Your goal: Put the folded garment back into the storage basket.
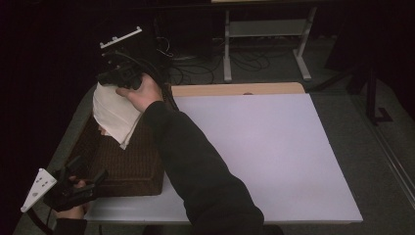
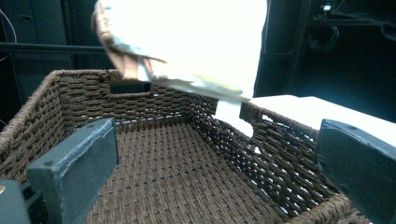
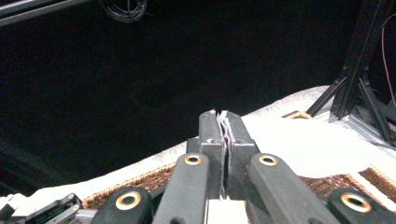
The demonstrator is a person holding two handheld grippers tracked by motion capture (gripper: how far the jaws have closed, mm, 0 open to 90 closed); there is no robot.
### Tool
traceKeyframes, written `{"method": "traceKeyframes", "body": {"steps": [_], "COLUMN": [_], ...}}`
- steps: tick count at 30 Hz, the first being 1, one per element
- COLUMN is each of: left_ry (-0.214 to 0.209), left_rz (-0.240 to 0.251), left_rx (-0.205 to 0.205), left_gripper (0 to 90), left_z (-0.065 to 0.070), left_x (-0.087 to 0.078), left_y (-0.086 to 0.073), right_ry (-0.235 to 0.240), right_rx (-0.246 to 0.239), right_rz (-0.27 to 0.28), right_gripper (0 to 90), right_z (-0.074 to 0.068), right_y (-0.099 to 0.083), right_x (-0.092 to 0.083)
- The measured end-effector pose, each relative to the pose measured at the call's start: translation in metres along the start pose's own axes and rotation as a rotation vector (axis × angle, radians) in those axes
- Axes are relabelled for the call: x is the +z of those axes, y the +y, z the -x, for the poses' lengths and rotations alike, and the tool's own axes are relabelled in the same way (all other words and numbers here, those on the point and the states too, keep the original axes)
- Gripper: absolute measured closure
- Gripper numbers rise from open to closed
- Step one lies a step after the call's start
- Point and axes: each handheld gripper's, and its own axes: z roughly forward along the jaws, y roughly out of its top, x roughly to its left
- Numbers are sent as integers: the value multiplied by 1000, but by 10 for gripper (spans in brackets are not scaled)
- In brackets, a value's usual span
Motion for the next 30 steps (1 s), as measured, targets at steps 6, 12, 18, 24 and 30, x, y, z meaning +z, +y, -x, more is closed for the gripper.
{"method": "traceKeyframes", "body": {"steps": [6,12,18,24,30], "left_ry": [-3,2,3,5,-10], "left_rz": [-1,2,4,9,13], "left_rx": [0,-4,-3,-5,-11], "left_gripper": [0,0,0,0,0], "left_z": [0,0,-1,0,0], "left_x": [-1,-1,-3,-3,-4], "left_y": [0,0,0,1,1], "right_ry": [25,-65,-124,-125,-138], "right_rx": [76,76,74,45,48], "right_rz": [45,20,-15,-69,-103], "right_gripper": [601,351,50,0,0], "right_z": [10,20,26,29,30], "right_y": [-5,-19,-30,-45,-52], "right_x": [3,-7,-12,-25,-36]}}
